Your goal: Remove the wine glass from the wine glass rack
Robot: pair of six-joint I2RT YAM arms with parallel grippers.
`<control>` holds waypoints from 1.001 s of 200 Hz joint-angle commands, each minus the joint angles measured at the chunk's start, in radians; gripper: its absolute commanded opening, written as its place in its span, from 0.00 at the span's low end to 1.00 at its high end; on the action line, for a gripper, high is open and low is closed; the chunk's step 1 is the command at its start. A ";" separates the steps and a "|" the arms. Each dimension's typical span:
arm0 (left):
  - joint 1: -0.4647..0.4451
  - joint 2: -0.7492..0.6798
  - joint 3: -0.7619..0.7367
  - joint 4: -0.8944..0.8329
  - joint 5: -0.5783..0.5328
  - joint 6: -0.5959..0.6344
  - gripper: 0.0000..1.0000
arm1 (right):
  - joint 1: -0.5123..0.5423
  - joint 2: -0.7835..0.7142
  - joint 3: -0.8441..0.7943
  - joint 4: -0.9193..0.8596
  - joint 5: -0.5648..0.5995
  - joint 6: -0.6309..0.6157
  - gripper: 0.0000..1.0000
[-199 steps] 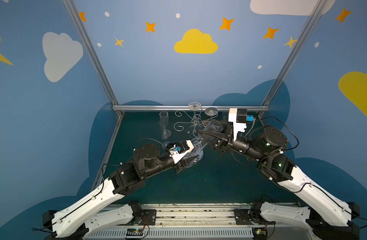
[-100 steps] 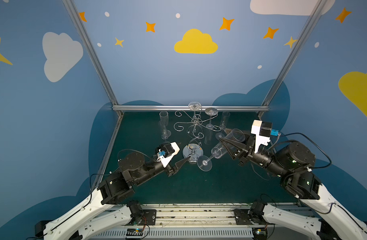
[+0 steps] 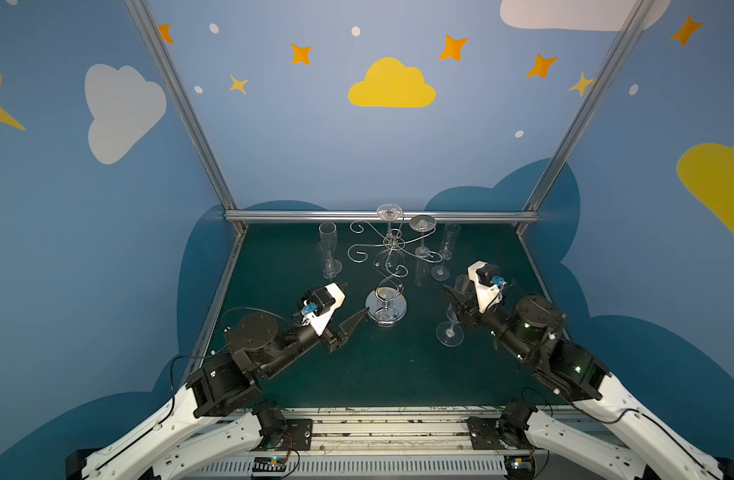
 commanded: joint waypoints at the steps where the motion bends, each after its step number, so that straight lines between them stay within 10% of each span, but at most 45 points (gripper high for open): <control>1: -0.002 -0.008 -0.004 0.023 -0.028 -0.010 0.67 | -0.094 0.011 -0.085 0.195 -0.036 -0.035 0.31; 91: 0.000 0.052 -0.014 0.188 -0.196 0.031 0.67 | -0.469 0.271 -0.239 0.646 -0.364 -0.016 0.30; 200: 0.079 0.168 0.055 0.232 -0.210 0.045 0.67 | -0.551 0.602 -0.029 0.700 -0.466 -0.021 0.29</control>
